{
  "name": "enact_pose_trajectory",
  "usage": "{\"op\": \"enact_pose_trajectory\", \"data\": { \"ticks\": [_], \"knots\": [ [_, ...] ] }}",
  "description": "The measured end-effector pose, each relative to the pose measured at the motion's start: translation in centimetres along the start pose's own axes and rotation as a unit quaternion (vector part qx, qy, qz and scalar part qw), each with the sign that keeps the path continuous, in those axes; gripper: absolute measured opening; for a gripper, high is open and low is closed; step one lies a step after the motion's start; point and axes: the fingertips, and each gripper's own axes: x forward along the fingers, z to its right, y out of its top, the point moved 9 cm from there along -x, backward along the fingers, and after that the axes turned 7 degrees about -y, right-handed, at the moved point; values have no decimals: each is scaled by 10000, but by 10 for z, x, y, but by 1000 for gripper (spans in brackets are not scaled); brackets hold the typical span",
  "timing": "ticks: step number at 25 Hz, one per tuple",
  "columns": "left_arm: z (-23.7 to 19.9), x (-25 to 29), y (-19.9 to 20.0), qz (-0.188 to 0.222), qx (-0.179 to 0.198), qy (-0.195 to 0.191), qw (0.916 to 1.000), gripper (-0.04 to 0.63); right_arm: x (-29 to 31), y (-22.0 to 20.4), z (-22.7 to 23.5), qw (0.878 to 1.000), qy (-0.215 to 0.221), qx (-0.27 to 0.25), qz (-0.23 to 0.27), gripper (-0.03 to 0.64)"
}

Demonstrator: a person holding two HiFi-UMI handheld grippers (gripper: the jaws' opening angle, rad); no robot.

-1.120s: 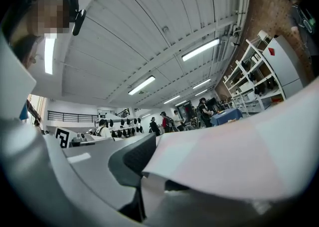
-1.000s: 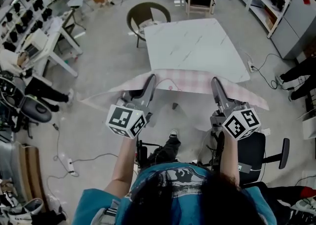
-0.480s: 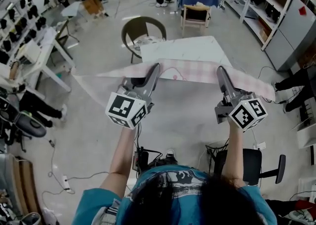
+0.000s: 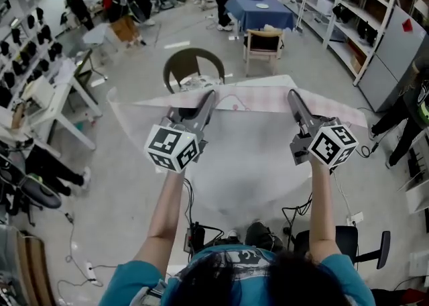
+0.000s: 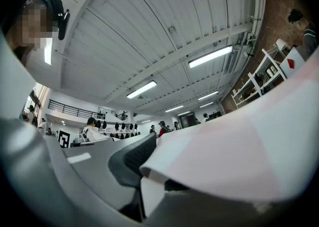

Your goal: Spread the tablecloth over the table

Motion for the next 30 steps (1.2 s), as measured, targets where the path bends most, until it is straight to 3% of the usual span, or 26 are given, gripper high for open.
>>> {"op": "enact_pose_trajectory", "data": {
  "ticks": [6,19,24,27,30],
  "knots": [
    [-39,68,11,129,46,55,9999,63,63,27,57,9998,209,-4,24,48],
    [-142,224,39,210,663,665,9954,63,248,79,194,9936,1113,38,158,49],
    [-184,270,41,148,1318,1074,9853,60,318,82,225,9925,1167,18,373,49],
    [-197,295,44,408,1540,1172,9802,58,347,96,244,9894,1273,-245,661,48],
    [-207,309,49,865,1750,1165,9738,60,365,119,251,9805,1464,-842,1009,49]
  ]
}}
